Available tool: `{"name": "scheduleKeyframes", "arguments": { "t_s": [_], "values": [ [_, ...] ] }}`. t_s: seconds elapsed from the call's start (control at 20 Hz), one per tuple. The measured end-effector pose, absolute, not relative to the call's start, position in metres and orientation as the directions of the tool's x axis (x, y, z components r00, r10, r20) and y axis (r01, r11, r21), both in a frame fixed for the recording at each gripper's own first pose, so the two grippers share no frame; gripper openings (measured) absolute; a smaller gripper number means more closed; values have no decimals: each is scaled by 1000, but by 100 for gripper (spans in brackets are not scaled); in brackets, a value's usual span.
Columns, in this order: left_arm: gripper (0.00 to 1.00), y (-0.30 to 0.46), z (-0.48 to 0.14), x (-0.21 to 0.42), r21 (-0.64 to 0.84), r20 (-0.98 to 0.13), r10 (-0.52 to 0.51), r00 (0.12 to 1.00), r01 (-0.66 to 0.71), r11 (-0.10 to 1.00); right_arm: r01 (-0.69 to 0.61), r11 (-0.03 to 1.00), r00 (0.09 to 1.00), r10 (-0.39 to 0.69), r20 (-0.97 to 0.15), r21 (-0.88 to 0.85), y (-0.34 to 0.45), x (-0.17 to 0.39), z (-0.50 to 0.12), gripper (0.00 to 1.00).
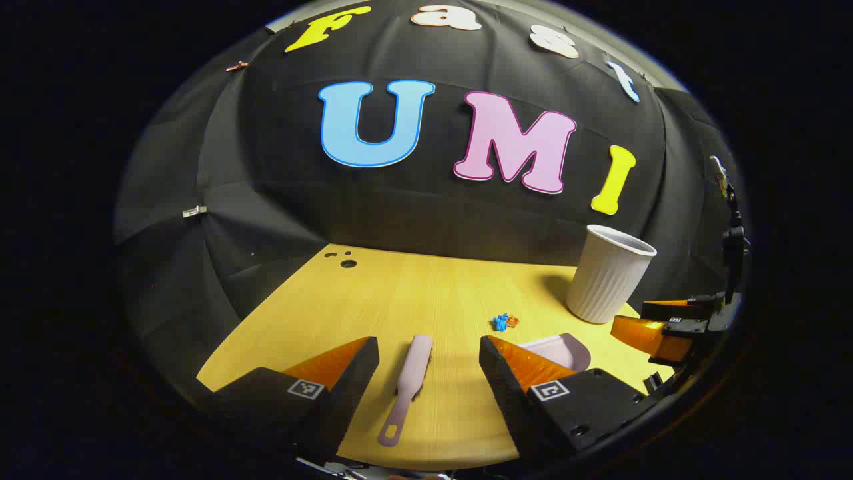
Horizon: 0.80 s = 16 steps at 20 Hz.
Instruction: Pick up the small broom and dustpan from the desktop, sweep the trash into the dustpan with the broom, and then empty the trash into the garbage bin.
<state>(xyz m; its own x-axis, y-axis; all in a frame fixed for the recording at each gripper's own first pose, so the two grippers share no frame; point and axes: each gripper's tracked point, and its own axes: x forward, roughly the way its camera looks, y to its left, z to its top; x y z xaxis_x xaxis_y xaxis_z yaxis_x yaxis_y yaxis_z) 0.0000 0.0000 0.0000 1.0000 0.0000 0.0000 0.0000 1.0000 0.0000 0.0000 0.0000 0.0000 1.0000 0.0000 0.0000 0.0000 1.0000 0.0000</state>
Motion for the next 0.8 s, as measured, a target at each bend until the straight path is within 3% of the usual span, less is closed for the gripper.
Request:
{"name": "scheduleKeyframes", "arguments": {
  "t_s": [0.8],
  "values": [
    [96, 10, -21, 22, -1, -80, -20, 997, 20, 1000, 22, 1000, 985, -21, -174, -1, 1, 20, -50, 98]
  ]
}}
